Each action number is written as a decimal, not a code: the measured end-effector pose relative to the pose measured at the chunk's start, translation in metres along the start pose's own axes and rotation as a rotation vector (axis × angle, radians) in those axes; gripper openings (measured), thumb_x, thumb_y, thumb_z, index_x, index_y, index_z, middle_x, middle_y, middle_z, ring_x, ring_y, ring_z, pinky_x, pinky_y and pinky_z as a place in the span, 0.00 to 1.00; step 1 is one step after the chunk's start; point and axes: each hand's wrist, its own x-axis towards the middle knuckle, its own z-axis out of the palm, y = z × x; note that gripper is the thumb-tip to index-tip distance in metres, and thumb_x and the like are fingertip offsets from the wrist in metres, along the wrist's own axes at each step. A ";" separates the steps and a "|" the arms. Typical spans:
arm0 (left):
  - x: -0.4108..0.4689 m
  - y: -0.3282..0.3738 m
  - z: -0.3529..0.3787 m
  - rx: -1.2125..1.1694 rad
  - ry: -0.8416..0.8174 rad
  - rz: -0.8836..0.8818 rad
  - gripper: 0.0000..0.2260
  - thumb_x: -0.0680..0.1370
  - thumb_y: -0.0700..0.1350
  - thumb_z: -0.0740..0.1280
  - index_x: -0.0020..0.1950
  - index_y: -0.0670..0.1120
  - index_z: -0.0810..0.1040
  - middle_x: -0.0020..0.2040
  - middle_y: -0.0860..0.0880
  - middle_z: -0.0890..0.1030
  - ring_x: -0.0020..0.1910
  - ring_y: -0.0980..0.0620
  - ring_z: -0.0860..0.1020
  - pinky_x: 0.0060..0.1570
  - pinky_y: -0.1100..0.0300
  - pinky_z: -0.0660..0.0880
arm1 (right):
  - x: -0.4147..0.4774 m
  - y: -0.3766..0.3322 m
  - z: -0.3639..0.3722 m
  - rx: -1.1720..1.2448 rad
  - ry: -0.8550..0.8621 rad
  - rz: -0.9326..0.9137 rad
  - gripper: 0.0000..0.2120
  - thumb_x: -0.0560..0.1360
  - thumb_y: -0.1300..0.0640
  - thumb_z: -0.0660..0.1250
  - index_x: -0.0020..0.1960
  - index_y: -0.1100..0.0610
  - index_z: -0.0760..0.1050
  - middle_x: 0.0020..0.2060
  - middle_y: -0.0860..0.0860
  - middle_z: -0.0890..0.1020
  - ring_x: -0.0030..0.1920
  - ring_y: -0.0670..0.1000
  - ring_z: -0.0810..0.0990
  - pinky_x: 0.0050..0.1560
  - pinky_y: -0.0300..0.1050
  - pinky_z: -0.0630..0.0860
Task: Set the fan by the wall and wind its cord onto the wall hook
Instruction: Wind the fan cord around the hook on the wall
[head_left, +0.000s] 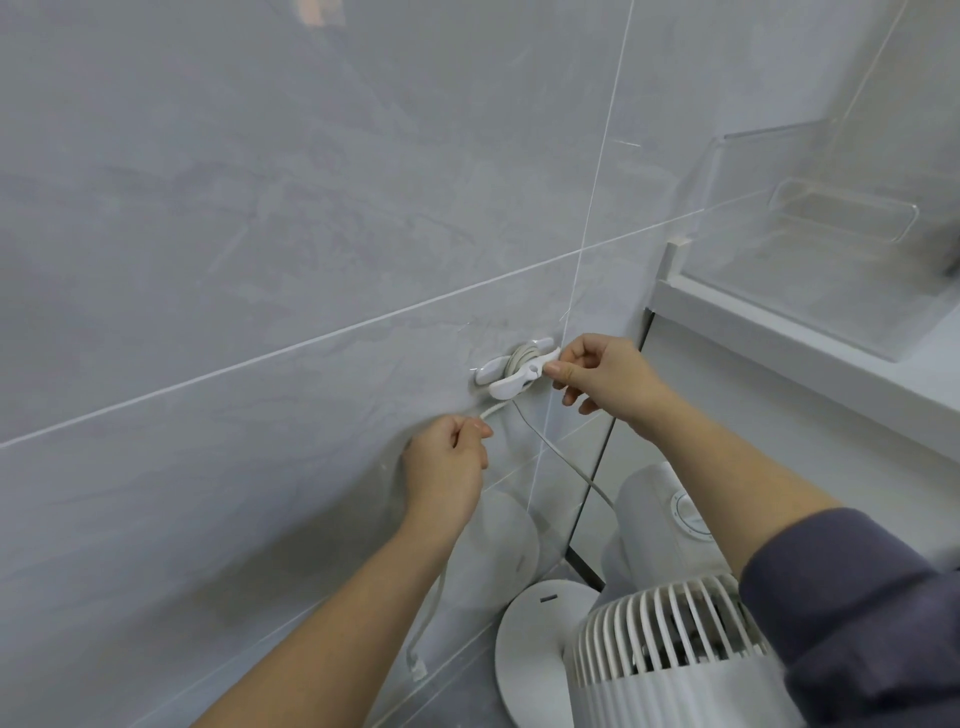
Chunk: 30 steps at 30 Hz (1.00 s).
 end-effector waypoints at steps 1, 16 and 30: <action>-0.002 0.002 -0.001 -0.028 0.005 0.001 0.12 0.78 0.39 0.60 0.37 0.46 0.78 0.26 0.51 0.72 0.23 0.52 0.65 0.25 0.62 0.62 | 0.000 0.000 0.000 0.007 -0.014 -0.011 0.08 0.73 0.55 0.73 0.41 0.58 0.75 0.33 0.50 0.83 0.29 0.45 0.80 0.29 0.39 0.75; -0.022 0.021 -0.009 -0.329 0.033 0.038 0.09 0.80 0.41 0.59 0.42 0.44 0.75 0.25 0.55 0.70 0.20 0.56 0.68 0.20 0.67 0.65 | -0.001 -0.015 0.009 -0.042 0.031 -0.189 0.13 0.67 0.65 0.70 0.35 0.54 0.67 0.26 0.45 0.67 0.28 0.45 0.63 0.29 0.38 0.63; -0.023 0.026 -0.012 -0.338 0.055 0.161 0.12 0.81 0.43 0.57 0.41 0.46 0.75 0.27 0.54 0.70 0.22 0.54 0.68 0.22 0.65 0.65 | -0.016 -0.031 0.033 -0.841 0.172 -0.529 0.27 0.68 0.31 0.65 0.29 0.51 0.58 0.24 0.46 0.68 0.28 0.47 0.67 0.27 0.42 0.56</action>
